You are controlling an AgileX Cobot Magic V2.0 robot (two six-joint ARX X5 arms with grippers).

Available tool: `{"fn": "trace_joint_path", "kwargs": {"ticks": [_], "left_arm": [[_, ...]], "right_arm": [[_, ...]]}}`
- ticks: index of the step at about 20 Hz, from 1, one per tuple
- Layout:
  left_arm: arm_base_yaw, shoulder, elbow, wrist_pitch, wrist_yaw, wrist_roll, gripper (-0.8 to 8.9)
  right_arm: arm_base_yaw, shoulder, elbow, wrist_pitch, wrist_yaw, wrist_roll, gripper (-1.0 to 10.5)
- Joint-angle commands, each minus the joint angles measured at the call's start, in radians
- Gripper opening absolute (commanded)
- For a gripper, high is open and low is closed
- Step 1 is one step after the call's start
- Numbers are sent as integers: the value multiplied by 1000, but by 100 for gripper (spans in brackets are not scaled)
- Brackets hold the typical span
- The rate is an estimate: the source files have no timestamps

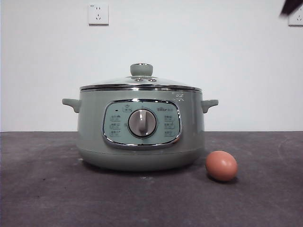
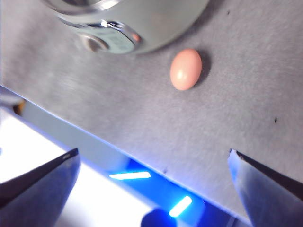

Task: Pick up the egg,open the lid,put the egg in the pot,close the lid

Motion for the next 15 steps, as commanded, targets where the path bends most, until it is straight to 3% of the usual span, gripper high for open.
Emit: {"fn": "trace_joint_path", "kwargs": {"ticks": [1, 8, 15], "left_arm": [[-2, -1, 2, 5, 3, 0, 634], [-2, -1, 2, 5, 1, 0, 634], [-2, -1, 2, 6, 0, 0, 634]], "right_arm": [[55, 87, 2, 62, 59, 35, 657], [237, 382, 2, 274, 257, 126, 656], [320, 557, 2, 413, 344, 179, 615]]}}
